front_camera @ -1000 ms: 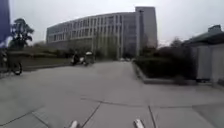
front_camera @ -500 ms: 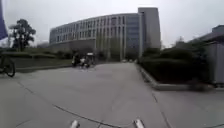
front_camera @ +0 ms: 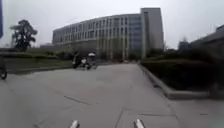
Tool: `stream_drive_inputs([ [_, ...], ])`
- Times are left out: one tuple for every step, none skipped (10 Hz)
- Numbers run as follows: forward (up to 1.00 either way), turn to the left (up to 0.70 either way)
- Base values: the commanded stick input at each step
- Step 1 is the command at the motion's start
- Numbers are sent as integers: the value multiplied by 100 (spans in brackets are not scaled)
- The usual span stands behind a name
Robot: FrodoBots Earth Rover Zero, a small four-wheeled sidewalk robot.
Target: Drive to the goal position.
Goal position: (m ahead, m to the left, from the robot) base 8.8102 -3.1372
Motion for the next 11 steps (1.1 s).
stream_drive_inputs([
  [100,2],
  [100,2],
  [100,2],
  [100,-1],
  [100,-18],
  [100,-34],
  [100,-38],
  [100,-11],
  [100,2],
  [100,2],
  [100,2],
])
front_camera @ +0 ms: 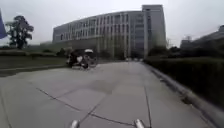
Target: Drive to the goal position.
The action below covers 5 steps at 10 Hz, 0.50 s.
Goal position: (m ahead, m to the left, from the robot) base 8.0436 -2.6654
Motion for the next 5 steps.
stream_drive_inputs([
  [100,-31],
  [100,-38],
  [100,-38],
  [100,-38],
  [100,-38],
])
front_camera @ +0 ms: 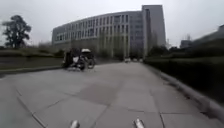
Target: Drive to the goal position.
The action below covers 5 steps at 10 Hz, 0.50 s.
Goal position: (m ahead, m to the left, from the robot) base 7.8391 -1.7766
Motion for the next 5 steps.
stream_drive_inputs([
  [100,-38],
  [100,-38],
  [100,-7],
  [100,2],
  [100,2],
])
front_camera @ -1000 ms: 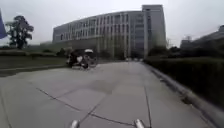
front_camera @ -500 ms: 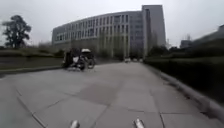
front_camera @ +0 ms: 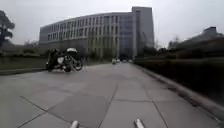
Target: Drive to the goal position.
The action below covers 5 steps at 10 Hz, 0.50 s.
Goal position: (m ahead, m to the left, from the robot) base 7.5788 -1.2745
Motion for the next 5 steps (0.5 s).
stream_drive_inputs([
  [100,2],
  [100,2],
  [100,2],
  [100,2],
  [100,2],
])
